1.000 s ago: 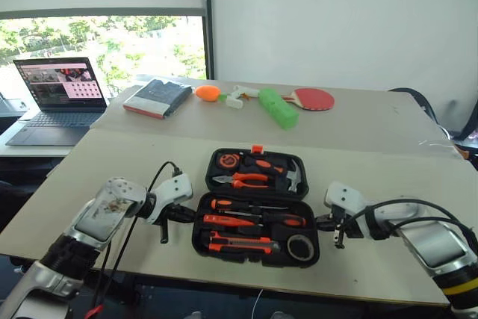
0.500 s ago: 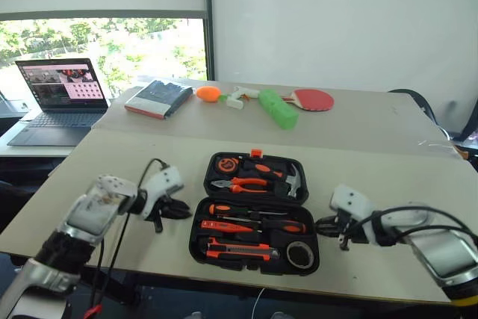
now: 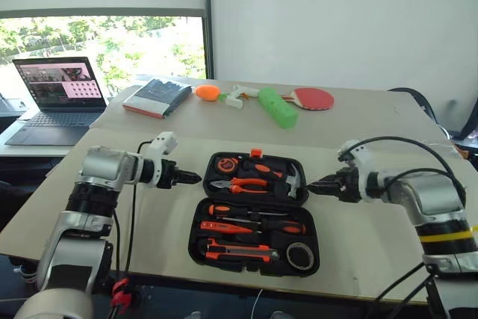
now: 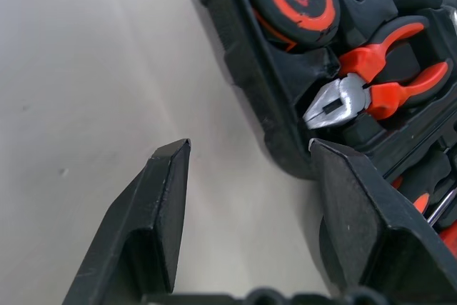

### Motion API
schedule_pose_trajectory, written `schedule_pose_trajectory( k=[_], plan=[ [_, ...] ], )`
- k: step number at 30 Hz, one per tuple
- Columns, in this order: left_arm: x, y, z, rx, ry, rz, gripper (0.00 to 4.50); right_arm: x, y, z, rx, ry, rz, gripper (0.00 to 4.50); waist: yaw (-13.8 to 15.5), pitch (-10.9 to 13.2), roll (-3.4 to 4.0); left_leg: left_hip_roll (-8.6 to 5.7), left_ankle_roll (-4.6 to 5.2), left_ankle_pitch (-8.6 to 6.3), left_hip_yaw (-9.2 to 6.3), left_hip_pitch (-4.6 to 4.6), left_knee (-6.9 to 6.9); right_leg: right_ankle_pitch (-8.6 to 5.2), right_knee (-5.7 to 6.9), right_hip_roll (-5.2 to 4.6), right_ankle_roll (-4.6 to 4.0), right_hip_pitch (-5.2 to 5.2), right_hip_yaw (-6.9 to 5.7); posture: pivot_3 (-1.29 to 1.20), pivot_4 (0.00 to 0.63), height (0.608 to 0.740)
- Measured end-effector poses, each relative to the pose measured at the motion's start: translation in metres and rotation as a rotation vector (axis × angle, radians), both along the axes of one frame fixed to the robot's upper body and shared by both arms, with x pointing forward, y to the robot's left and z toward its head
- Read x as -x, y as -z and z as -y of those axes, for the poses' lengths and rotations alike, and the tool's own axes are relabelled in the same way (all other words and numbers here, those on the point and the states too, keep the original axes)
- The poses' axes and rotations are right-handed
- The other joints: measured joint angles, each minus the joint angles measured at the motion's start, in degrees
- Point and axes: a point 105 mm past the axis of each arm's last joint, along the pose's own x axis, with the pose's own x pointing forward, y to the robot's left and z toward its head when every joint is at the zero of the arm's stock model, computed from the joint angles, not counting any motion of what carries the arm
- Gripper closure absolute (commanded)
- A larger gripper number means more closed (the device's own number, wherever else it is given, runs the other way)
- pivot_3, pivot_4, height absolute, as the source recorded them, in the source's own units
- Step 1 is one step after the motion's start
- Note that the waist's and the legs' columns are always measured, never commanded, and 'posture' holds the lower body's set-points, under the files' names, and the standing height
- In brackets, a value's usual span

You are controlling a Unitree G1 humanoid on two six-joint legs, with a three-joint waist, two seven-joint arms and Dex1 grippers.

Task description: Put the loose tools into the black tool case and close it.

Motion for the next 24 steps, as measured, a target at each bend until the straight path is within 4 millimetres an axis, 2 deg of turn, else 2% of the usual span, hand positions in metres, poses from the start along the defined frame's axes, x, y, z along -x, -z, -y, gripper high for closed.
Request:
schedule_pose_trajectory(
  k=[4, 11, 13, 14, 16, 18, 19, 22, 24],
  plan=[
    [-0.001, 0.009, 0.006, -0.006, 0.01, -0.031, 1.63, 0.0, 0.009, -0.001, -0.003, 0.02, -0.041, 1.62, -0.01, 0.0, 0.0, -0.01, -0.01, 0.0, 0.0, -0.01, 0.01, 0.0, 0.01, -0.01, 0.0, 0.0, 0.0, 0.0, 0.15, 0.736],
    [-0.008, 0.01, 0.015, -0.006, 0.034, -0.019, 1.63, -0.001, 0.013, -0.008, -0.017, 0.019, -0.056, 1.62, -0.07, 0.0, 0.0, -0.02, -0.01, 0.0, 0.0, 0.0, 0.01, 0.0, 0.02, -0.01, 0.0, 0.0, 0.0, 0.0, 0.15, 0.736],
    [-0.009, 0.013, 0.018, -0.013, 0.046, -0.022, 2.15, -0.002, 0.013, -0.01, -0.021, 0.024, -0.061, 1.6, -0.1, 0.0, 0.0, -0.01, -0.01, 0.0, 0.0, 0.0, 0.01, 0.0, 0.02, -0.01, 0.0, 0.0, 0.0, 0.0, 0.15, 0.736],
    [-0.009, 0.012, 0.019, -0.014, 0.053, -0.02, 2.4, -0.003, 0.014, -0.011, -0.023, 0.025, -0.064, 1.86, -0.08, 0.0, 0.0, -0.02, -0.01, 0.0, 0.0, 0.0, 0.01, 0.0, 0.02, -0.01, 0.0, 0.0, 0.0, 0.0, 0.15, 0.736],
    [-0.01, 0.01, 0.019, -0.009, 0.058, -0.017, 3.19, -0.003, 0.014, -0.011, -0.023, 0.026, -0.066, 2.38, -0.09, 0.0, 0.0, -0.02, -0.01, 0.0, 0.0, 0.0, 0.01, 0.0, 0.02, -0.01, 0.01, 0.01, 0.0, 0.0, 0.15, 0.736],
    [-0.011, 0.01, 0.019, -0.009, 0.059, -0.014, 3.94, -0.003, 0.013, -0.012, -0.021, 0.023, -0.064, 3.02, -0.09, 0.0, 0.0, -0.02, -0.01, 0.0, 0.0, 0.01, 0.01, 0.0, 0.02, -0.01, 0.01, 0.01, 0.0, 0.0, 0.15, 0.736],
    [-0.011, 0.009, 0.019, -0.006, 0.061, -0.015, 4.33, -0.003, 0.013, -0.013, -0.022, 0.02, -0.063, 3.47, -0.1, 0.0, 0.0, -0.02, -0.01, 0.0, 0.0, 0.04, 0.02, 0.0, 0.03, -0.01, 0.01, 0.03, 0.0, 0.0, 0.15, 0.736],
    [-0.012, 0.008, 0.018, -0.003, 0.06, -0.017, 4.5, -0.003, 0.011, -0.014, -0.022, 0.013, -0.061, 4.39, -0.09, 0.0, 0.0, -0.02, -0.02, 0.02, -0.02, 0.1, 0.02, 0.01, 0.06, 0.0, 0.0, 0.1, 0.0, 0.0, 0.15, 0.736],
    [-0.012, 0.008, 0.017, -0.004, 0.059, -0.017, 4.5, -0.003, 0.011, -0.015, -0.028, 0.009, -0.062, 4.48, -0.12, 0.0, 0.0, -0.02, -0.06, 0.04, -0.02, 0.11, 0.04, 0.05, 0.07, -0.01, 0.02, 0.1, 0.01, 0.0, 0.15, 0.736]
  ],
)
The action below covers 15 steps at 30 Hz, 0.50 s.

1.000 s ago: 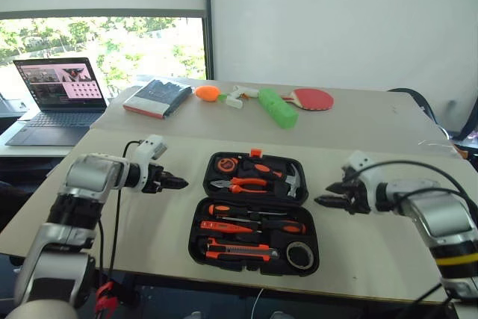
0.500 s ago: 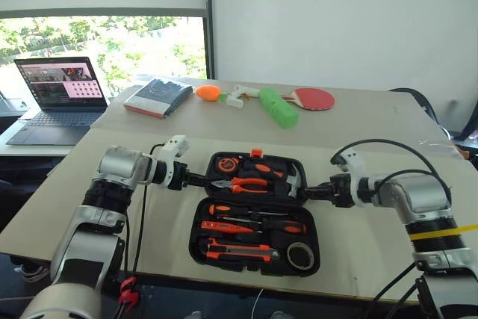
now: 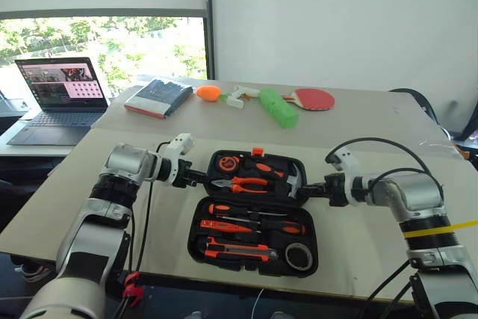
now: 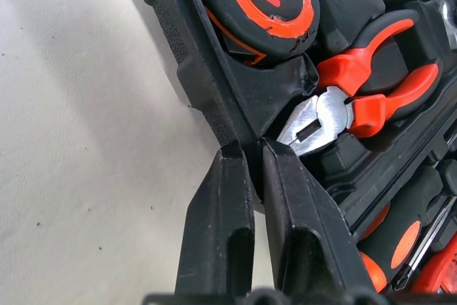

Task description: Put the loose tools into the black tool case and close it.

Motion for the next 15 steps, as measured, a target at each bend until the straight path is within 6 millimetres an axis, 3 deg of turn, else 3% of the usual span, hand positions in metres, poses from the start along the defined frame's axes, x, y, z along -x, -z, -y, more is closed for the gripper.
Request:
schedule_pose_trajectory(
  k=[10, 15],
  plan=[
    [0.0049, -0.0002, -0.0001, 0.042, 0.005, 0.029, 4.5, 0.0011, -0.0028, -0.001, -0.021, 0.0, 0.013, 4.48, 0.0, 0.0, 0.0, 0.0, -0.01, 0.01, -0.01, -0.09, -0.01, 0.02, -0.04, -0.01, 0.01, -0.07, 0.01, 0.0, 0.15, 0.736],
    [0.0054, -0.0014, 0.0052, 0.084, 0.008, 0.136, 4.5, 0.0006, -0.0088, 0.0008, -0.039, 0.021, 0.105, 4.48, 0.14, 0.01, 0.0, -0.01, -0.01, 0.01, -0.03, -0.23, -0.02, 0.03, -0.05, -0.04, 0.02, -0.18, 0.0, 0.0, 0.15, 0.736]
  ],
)
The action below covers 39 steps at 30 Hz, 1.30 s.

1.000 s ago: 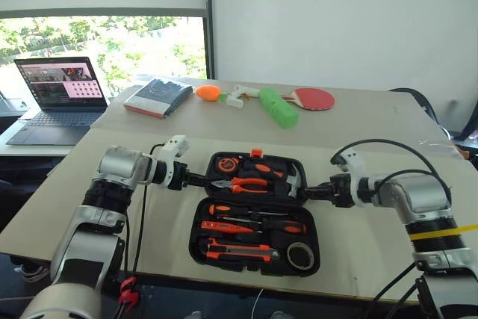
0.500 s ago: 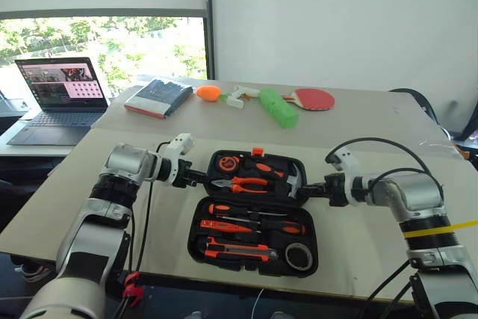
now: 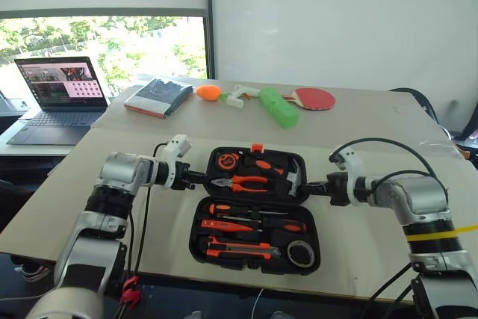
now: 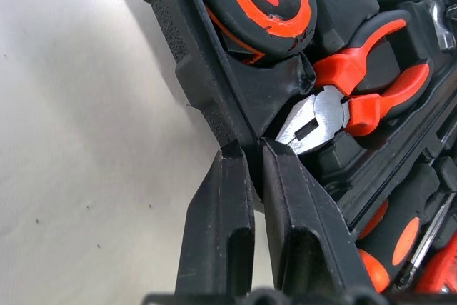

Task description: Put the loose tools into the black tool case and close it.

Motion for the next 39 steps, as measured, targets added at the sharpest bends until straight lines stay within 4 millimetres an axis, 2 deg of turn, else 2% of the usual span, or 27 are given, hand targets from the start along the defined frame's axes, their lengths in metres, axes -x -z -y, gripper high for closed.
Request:
schedule_pose_trajectory(
  k=[7, 18, 29, 39],
  plan=[
    [-0.006, -0.01, 0.007, 0.004, -0.001, 0.188, 4.5, -0.003, -0.009, 0.004, 0.038, 0.032, 0.178, 4.48, 0.13, 0.01, -0.01, -0.03, 0.0, 0.0, -0.01, -0.17, -0.02, 0.02, -0.05, -0.03, 0.03, -0.13, -0.01, 0.0, 0.15, 0.736],
    [0.006, -0.004, 0.015, -0.006, -0.003, 0.474, 4.5, 0.013, -0.004, 0.005, 0.184, 0.029, 0.462, 4.48, 0.34, 0.01, 0.0, -0.04, -0.01, 0.0, 0.0, -0.27, 0.01, 0.03, -0.05, -0.06, 0.04, -0.22, -0.01, 0.0, 0.15, 0.736],
    [0.002, -0.01, 0.009, -0.126, -0.097, 0.771, 4.5, 0.029, -0.002, 0.002, 0.294, 0.015, 0.704, 4.48, 0.03, 0.01, 0.0, -0.03, -0.04, 0.06, -0.01, -0.11, -0.01, 0.09, -0.03, -0.03, 0.04, -0.11, 0.01, 0.0, 0.15, 0.736],
    [0.015, -0.004, -0.002, -0.172, -0.094, 0.869, 4.5, 0.048, 0.002, -0.006, 0.439, -0.101, 0.871, 4.48, -0.22, 0.01, 0.0, -0.01, -0.04, 0.05, 0.03, 0.16, -0.05, 0.08, -0.06, -0.03, 0.03, 0.1, 0.03, 0.0, 0.15, 0.736]
  ],
)
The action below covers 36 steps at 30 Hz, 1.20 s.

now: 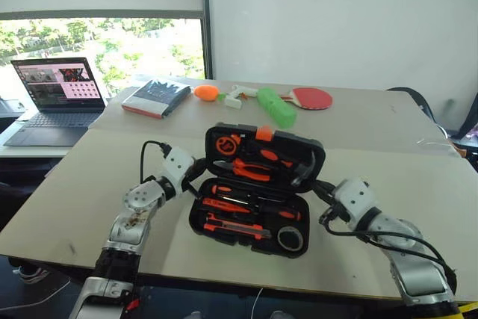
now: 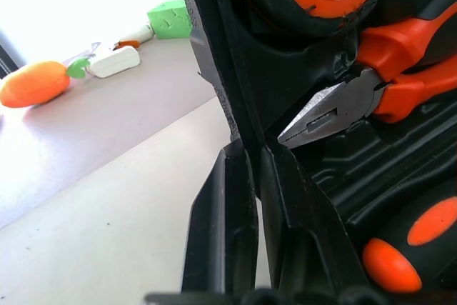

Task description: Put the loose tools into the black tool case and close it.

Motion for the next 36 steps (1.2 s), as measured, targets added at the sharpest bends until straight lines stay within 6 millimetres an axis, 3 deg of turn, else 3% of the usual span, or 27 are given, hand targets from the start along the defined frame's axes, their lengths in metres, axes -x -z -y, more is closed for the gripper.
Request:
schedule_pose_trajectory(
  k=[9, 10, 12, 14, 18, 21, 22, 23, 27, 30, 33, 36],
  plan=[
    [0.013, 0.004, -0.007, -0.03, 0.005, 0.013, 4.5, 0.014, 0.005, -0.003, 0.119, -0.062, 0.077, 4.48, -0.09, 0.0, 0.0, 0.03, 0.0, 0.0, 0.03, 0.15, -0.03, -0.01, 0.01, 0.01, -0.02, 0.12, 0.01, 0.0, 0.15, 0.736],
    [0.015, 0.004, -0.008, -0.026, 0.006, 0.011, 4.13, 0.016, 0.006, -0.003, 0.121, -0.068, 0.081, 4.49, -0.11, 0.0, 0.0, 0.04, 0.0, 0.0, 0.04, 0.16, -0.04, -0.01, 0.01, 0.01, -0.02, 0.12, 0.01, 0.0, 0.15, 0.736],
    [0.019, 0.006, -0.011, -0.03, 0.009, 0.006, 3.54, 0.02, 0.007, -0.004, 0.126, -0.079, 0.087, 3.66, -0.14, 0.0, 0.0, 0.07, 0.0, -0.01, 0.04, 0.17, -0.05, -0.02, 0.01, 0.02, -0.03, 0.12, 0.01, 0.0, 0.15, 0.736],
    [0.026, 0.01, -0.02, -0.034, -0.008, -0.019, 2.68, 0.026, 0.011, -0.004, 0.159, -0.101, 0.085, 3.05, -0.1, -0.01, 0.01, 0.08, 0.0, -0.01, 0.05, 0.18, -0.07, -0.03, 0.01, 0.02, -0.05, 0.12, 0.0, 0.0, 0.15, 0.736],
    [0.048, 0.021, -0.057, -0.056, -0.091, -0.111, 1.43, 0.051, 0.023, -0.003, 0.221, -0.159, 0.031, 1.81, 0.02, 0.0, 0.0, 0.12, 0.0, -0.01, 0.05, 0.19, -0.07, -0.04, 0.01, 0.0, -0.07, 0.12, 0.0, 0.0, 0.15, 0.736],
    [0.072, 0.026, -0.093, -0.077, -0.168, -0.196, 0.17, 0.074, 0.022, 0.002, 0.233, -0.183, -0.021, 0.62, 0.01, 0.0, 0.0, 0.22, -0.01, -0.01, 0.05, 0.29, -0.09, -0.06, 0.02, -0.01, -0.09, 0.19, 0.0, 0.0, 0.15, 0.736],
    [0.076, 0.027, -0.099, -0.081, -0.181, -0.217, 0.01, 0.079, 0.021, 0.001, 0.225, -0.195, -0.035, 0.47, 0.02, 0.0, 0.0, 0.23, -0.01, -0.01, 0.05, 0.38, -0.08, -0.06, 0.03, -0.01, -0.1, 0.26, 0.0, 0.0, 0.15, 0.736],
    [0.081, 0.027, -0.104, -0.076, -0.18, -0.256, 0.0, 0.092, 0.019, -0.004, 0.193, -0.234, -0.092, 0.05, 0.17, 0.0, 0.0, 0.24, -0.01, -0.01, 0.09, 0.49, -0.08, -0.08, 0.04, -0.02, -0.15, 0.34, -0.01, 0.0, 0.15, 0.736],
    [0.084, 0.019, -0.114, -0.041, -0.16, -0.362, 0.0, 0.13, 0.026, -0.013, 0.084, -0.33, -0.368, 0.05, 1.08, 0.01, -0.11, 0.3, -0.03, 0.0, 0.11, 0.79, -0.06, -0.28, -0.01, -0.07, -0.44, 0.63, -0.08, 0.0, 0.15, 0.736],
    [0.068, -0.006, -0.102, -0.002, -0.08, -0.381, 0.0, 0.147, 0.032, -0.017, 0.03, -0.38, -0.548, 0.05, 1.46, -0.03, -0.44, 0.3, -0.06, 0.0, 0.17, 1.05, -0.05, -0.37, -0.04, -0.07, -0.59, 0.65, -0.09, 0.0, 0.15, 0.736],
    [0.059, -0.019, -0.076, -0.049, 0.057, -0.394, 0.0, 0.151, 0.03, -0.022, -0.002, -0.407, -0.616, 0.83, 1.39, -0.09, -0.54, 0.29, -0.06, 0.0, 0.25, 1.15, -0.07, -0.36, -0.08, -0.05, -0.63, 0.98, -0.07, 0.0, 0.15, 0.736],
    [0.047, -0.021, -0.052, -0.124, 0.184, -0.415, 0.81, 0.145, 0.028, -0.025, -0.009, -0.406, -0.629, 1.88, 1.11, -0.09, -0.56, 0.26, -0.05, -0.01, 0.27, 1.11, -0.15, -0.29, -0.07, 0.02, -0.47, 0.92, -0.06, 0.0, 0.15, 0.736]
  ],
)
